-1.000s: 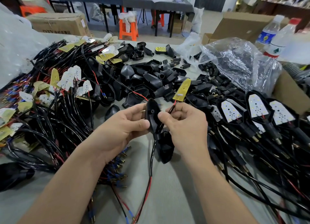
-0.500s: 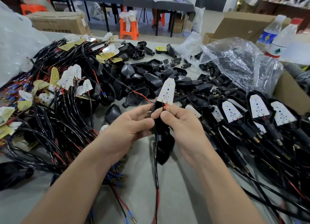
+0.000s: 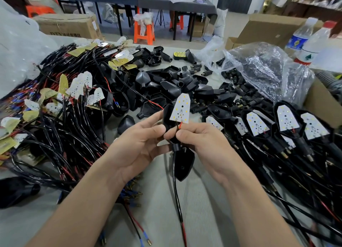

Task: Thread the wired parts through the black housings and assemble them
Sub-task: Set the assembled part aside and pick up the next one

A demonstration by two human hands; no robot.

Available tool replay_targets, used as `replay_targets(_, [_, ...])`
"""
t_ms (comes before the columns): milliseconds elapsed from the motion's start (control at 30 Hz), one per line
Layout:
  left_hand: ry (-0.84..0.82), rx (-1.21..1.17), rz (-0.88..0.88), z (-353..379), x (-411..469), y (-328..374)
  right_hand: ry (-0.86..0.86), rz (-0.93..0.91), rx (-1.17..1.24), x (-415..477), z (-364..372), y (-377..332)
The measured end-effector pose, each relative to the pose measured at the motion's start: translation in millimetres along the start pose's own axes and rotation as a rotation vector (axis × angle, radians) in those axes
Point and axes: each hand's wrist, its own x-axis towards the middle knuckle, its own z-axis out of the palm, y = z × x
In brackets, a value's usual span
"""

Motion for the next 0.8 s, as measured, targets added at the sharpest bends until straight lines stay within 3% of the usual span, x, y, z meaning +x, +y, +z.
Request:
replay_targets(67, [0.008,0.000,-0.004,0.5,1.2,0.8,0.059,-0.025,0.026,2.0,2.5,3.7])
replay_targets(267, [0.096,0.006,0.007,0.8,2.4,2.1,0.403,-0.232,-0.284,6.1,14.0,13.4])
replay_targets(400, [0.075,0.020,0.007,1.4,0.7,3.4,0.628,-0.236,-0.201,10.1,14.4,15.6])
replay_targets(633, [0.034,0.111,-0.009,6.5,-0.6,1.2,0.688,-0.155,-0.070,13.1,9.4,16.8])
replay_targets(800, [0.047,0.166,-0.050,7.3,-2.1,1.4,0.588,-0.214,0.067,14.2,4.3,11.6])
